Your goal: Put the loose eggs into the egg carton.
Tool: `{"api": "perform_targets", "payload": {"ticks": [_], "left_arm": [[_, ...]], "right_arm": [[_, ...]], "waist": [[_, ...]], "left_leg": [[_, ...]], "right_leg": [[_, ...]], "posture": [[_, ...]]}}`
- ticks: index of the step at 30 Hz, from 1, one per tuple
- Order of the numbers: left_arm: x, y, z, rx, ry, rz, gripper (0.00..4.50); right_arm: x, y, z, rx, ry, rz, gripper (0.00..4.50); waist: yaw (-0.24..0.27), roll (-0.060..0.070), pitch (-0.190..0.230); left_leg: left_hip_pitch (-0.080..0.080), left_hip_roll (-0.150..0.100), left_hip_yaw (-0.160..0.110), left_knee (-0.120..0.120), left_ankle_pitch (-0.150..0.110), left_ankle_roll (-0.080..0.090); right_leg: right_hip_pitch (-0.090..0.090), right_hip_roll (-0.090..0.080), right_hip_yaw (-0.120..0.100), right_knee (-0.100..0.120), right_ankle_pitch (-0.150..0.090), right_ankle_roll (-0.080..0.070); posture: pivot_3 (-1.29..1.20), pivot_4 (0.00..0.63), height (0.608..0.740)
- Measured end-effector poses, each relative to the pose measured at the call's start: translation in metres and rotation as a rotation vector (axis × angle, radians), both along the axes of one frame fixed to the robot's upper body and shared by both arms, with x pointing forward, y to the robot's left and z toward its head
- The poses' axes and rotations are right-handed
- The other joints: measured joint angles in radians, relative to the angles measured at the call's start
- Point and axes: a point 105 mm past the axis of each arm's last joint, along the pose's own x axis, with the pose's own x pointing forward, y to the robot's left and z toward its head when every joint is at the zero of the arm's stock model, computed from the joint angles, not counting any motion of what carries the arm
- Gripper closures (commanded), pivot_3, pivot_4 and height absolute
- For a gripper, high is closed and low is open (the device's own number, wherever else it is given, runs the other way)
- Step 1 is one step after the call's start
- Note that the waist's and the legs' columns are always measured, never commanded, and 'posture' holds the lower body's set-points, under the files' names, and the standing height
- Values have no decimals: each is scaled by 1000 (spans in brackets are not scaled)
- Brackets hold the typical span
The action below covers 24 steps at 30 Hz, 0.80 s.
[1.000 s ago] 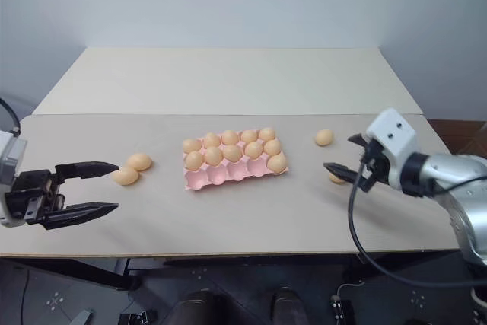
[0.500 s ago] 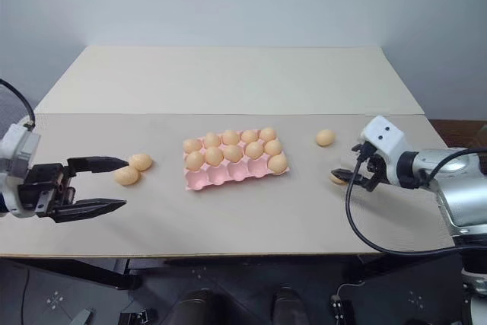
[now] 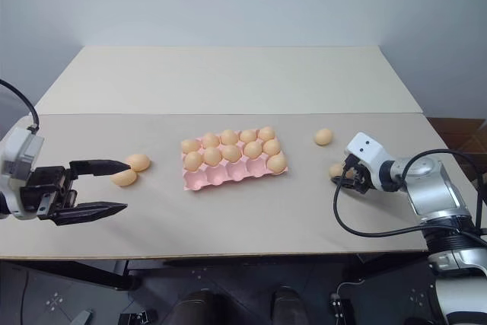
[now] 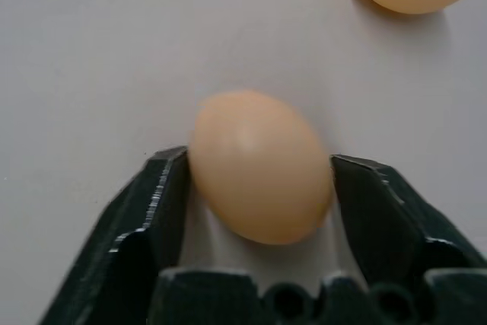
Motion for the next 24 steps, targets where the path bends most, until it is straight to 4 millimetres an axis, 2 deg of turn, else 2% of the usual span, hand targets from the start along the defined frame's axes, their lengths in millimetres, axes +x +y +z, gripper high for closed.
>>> {"api": "perform_targets", "payload": {"ticks": [2, 5, 11, 14, 15, 16, 20, 22, 24], "left_arm": [[0, 0, 1, 2, -2, 1, 0], [-1, 1, 0, 4, -3, 7, 0], [-3, 8, 1, 6, -14, 56, 0], [-2, 13, 3, -8, -22, 91, 0], [-2, 13, 3, -9, -24, 92, 0], [-2, 12, 3, -10, -24, 91, 0], [-2, 13, 3, -14, -25, 92, 0], [-2, 12, 3, -14, -26, 91, 0], [-1, 12, 4, -15, -27, 89, 0]], "right_arm": [[2, 1, 1, -3, -5, -3, 2477], [0, 8, 7, -15, -31, 5, 2477], [-11, 58, 68, 54, -192, 131, 2477], [-13, 104, 81, 147, -244, 218, 2477], [-15, 125, 81, 179, -240, 267, 2477], [-17, 137, 79, 192, -233, 298, 2477], [-13, 174, 69, 225, -213, 321, 2477], [-12, 184, 61, 222, -192, 324, 2477], [-7, 186, 50, 190, -175, 300, 2477]], "waist": [[-1, 0, 0], [-1, 0, 0], [-2, 2, 1], [-6, 1, 1], [-6, 1, 1], [-5, 1, 1], [4, 1, 1], [5, 1, 1], [4, 1, 1]], "left_leg": [[0, 0, 0, 0, 0, 0], [0, 0, 0, 0, 0, 0], [0, 1, -1, 0, 0, 0], [1, 2, 0, 0, 0, 0], [1, 2, 0, 0, 0, -1], [1, 2, -1, 0, 1, -1], [-1, 1, -1, 0, 1, -1], [-2, 1, -1, 0, 1, -1], [-2, 0, -1, 0, 1, -1]], "right_leg": [[0, 0, 0, 0, 0, 0], [-1, 0, 0, 1, 0, 0], [-1, 0, 0, 1, 0, 0], [0, 1, 0, 1, 1, -1], [-1, 1, 0, 1, 1, -1], [-1, 1, 0, 1, 1, -1], [-1, 1, -1, 1, 1, -1], [-1, 1, -1, 0, 1, -1], [-1, 1, -1, 0, 1, -1]], "posture": [[0, 150, 740], [0, 150, 740], [0, 150, 740], [0, 150, 740], [0, 150, 740], [0, 150, 740], [0, 150, 740], [0, 150, 740], [0, 150, 740]]}}
